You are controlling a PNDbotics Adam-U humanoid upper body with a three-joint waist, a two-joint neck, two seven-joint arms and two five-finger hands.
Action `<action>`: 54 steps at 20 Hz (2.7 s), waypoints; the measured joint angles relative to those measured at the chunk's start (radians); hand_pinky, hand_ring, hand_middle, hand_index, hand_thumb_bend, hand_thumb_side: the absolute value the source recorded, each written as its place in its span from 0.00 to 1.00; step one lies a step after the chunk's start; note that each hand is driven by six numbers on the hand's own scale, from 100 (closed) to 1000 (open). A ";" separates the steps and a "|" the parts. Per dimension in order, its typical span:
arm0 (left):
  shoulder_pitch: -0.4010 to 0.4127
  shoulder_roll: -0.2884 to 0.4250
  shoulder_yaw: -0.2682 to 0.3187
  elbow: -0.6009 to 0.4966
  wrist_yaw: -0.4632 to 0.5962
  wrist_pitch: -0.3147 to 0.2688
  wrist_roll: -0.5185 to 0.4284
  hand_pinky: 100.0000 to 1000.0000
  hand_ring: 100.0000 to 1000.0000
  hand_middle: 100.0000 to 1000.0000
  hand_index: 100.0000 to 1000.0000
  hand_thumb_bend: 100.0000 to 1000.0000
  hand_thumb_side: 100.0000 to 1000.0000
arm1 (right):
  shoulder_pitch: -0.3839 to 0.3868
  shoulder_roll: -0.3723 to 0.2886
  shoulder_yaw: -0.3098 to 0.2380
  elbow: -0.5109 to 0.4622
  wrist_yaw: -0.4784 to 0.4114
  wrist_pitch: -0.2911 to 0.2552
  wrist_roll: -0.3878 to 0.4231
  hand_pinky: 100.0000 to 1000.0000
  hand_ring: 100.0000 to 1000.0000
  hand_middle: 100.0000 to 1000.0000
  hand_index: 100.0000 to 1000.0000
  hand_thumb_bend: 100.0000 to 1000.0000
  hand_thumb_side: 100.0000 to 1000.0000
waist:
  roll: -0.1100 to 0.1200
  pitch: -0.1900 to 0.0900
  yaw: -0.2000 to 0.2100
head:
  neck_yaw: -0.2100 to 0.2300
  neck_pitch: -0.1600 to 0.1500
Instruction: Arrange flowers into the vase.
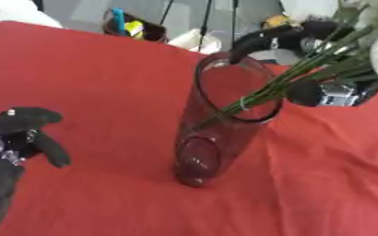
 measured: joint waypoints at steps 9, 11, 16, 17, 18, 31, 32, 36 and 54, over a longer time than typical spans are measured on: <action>0.000 0.000 0.000 0.000 0.000 -0.002 -0.005 0.43 0.41 0.67 0.72 0.00 1.00 | 0.009 -0.002 -0.009 0.001 -0.022 -0.008 -0.050 1.00 1.00 0.82 1.00 0.35 1.00 | 0.007 0.002 -0.002 | -0.004 -0.006; 0.000 0.000 0.000 0.000 0.000 -0.002 -0.007 0.43 0.41 0.68 0.72 0.00 1.00 | 0.008 -0.002 -0.009 0.004 -0.026 -0.006 -0.071 1.00 1.00 0.82 1.00 0.36 1.00 | 0.007 0.005 -0.001 | -0.004 -0.007; 0.000 0.000 -0.001 0.000 -0.001 -0.004 -0.014 0.43 0.41 0.68 0.72 0.00 1.00 | 0.008 -0.001 -0.009 0.008 -0.026 -0.007 -0.098 1.00 1.00 0.82 1.00 0.37 1.00 | 0.010 0.008 -0.001 | -0.008 -0.014; 0.000 0.000 -0.004 0.000 -0.001 -0.004 -0.017 0.43 0.41 0.68 0.72 0.00 1.00 | 0.008 -0.001 -0.009 0.008 -0.026 -0.008 -0.099 1.00 1.00 0.82 1.00 0.39 1.00 | 0.010 0.008 -0.002 | -0.008 -0.014; 0.000 -0.001 -0.006 0.000 -0.001 -0.004 -0.018 0.43 0.41 0.68 0.72 0.00 1.00 | 0.008 -0.001 -0.009 0.008 -0.026 -0.010 -0.101 1.00 1.00 0.82 1.00 0.41 1.00 | 0.010 0.008 -0.002 | -0.008 -0.014; 0.000 -0.009 -0.007 0.000 -0.001 -0.006 -0.028 0.43 0.41 0.68 0.72 0.00 1.00 | 0.038 -0.001 -0.010 0.014 -0.007 -0.022 -0.191 1.00 1.00 0.81 1.00 0.40 1.00 | 0.028 0.013 -0.004 | -0.052 -0.014; 0.000 -0.009 -0.007 0.000 -0.001 -0.006 -0.029 0.43 0.41 0.68 0.72 0.00 1.00 | 0.040 -0.001 -0.010 0.015 -0.007 -0.022 -0.196 1.00 1.00 0.81 1.00 0.40 1.00 | 0.028 0.013 -0.005 | -0.056 -0.014; 0.000 -0.009 -0.007 0.000 -0.001 -0.005 -0.030 0.43 0.41 0.68 0.72 0.00 1.00 | 0.046 -0.001 -0.010 0.022 -0.007 -0.021 -0.208 1.00 1.00 0.81 1.00 0.41 1.00 | 0.035 0.013 -0.007 | -0.066 -0.014; 0.000 -0.012 -0.007 0.000 -0.001 -0.016 -0.037 0.44 0.41 0.69 0.72 0.00 1.00 | 0.083 0.001 -0.016 0.068 0.031 -0.028 -0.215 1.00 1.00 0.81 1.00 0.44 1.00 | 0.059 0.017 -0.013 | -0.058 -0.014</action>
